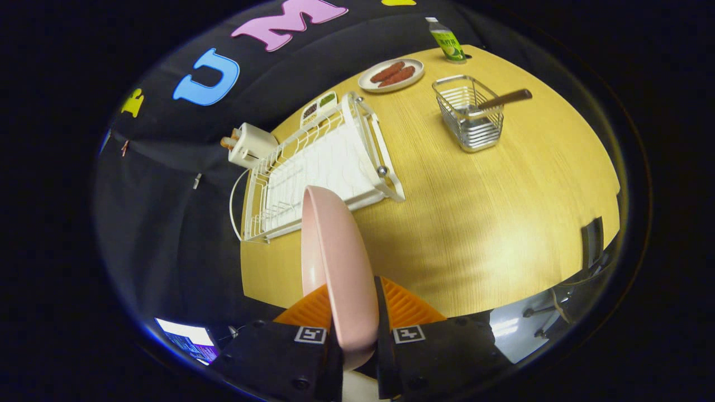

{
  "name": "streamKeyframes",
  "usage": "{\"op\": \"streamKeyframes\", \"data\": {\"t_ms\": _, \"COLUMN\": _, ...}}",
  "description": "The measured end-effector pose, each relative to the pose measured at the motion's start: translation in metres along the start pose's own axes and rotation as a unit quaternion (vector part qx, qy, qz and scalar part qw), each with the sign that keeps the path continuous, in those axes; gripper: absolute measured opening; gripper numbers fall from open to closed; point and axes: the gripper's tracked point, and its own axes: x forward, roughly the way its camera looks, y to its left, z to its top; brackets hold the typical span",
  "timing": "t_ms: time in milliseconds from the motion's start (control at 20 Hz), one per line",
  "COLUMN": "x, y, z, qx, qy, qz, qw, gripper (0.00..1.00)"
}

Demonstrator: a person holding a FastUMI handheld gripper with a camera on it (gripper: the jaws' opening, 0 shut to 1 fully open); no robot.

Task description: Take the plate from the dish rack, then take the spoon from the basket and place it into the plate.

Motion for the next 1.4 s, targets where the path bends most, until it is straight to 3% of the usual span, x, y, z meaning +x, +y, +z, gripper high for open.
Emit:
{"op": "streamKeyframes", "data": {"t_ms": 400, "x": 0.061, "y": -0.015, "z": -0.018, "qx": 0.006, "qy": 0.035, "qz": -0.017, "qw": 0.999, "gripper": 0.29}}
{"op": "streamKeyframes", "data": {"t_ms": 600, "x": 0.075, "y": -0.004, "z": -0.021, "qx": 0.031, "qy": 0.043, "qz": 0.001, "qw": 0.999, "gripper": 0.3}}
{"op": "streamKeyframes", "data": {"t_ms": 700, "x": 0.078, "y": -0.011, "z": -0.019, "qx": 0.018, "qy": 0.044, "qz": -0.017, "qw": 0.999, "gripper": 0.33}}
{"op": "streamKeyframes", "data": {"t_ms": 850, "x": 0.073, "y": -0.022, "z": -0.018, "qx": 0.009, "qy": 0.04, "qz": -0.033, "qw": 0.999, "gripper": 0.38}}
{"op": "streamKeyframes", "data": {"t_ms": 1000, "x": 0.065, "y": -0.035, "z": -0.012, "qx": 0.004, "qy": 0.037, "qz": -0.044, "qw": 0.998, "gripper": 0.52}}
{"op": "streamKeyframes", "data": {"t_ms": 1200, "x": 0.036, "y": -0.044, "z": 0.008, "qx": -0.009, "qy": 0.02, "qz": -0.042, "qw": 0.999, "gripper": 0.52}}
{"op": "streamKeyframes", "data": {"t_ms": 1400, "x": -0.017, "y": -0.033, "z": 0.073, "qx": -0.01, "qy": -0.059, "qz": -0.012, "qw": 0.998, "gripper": 0.52}}
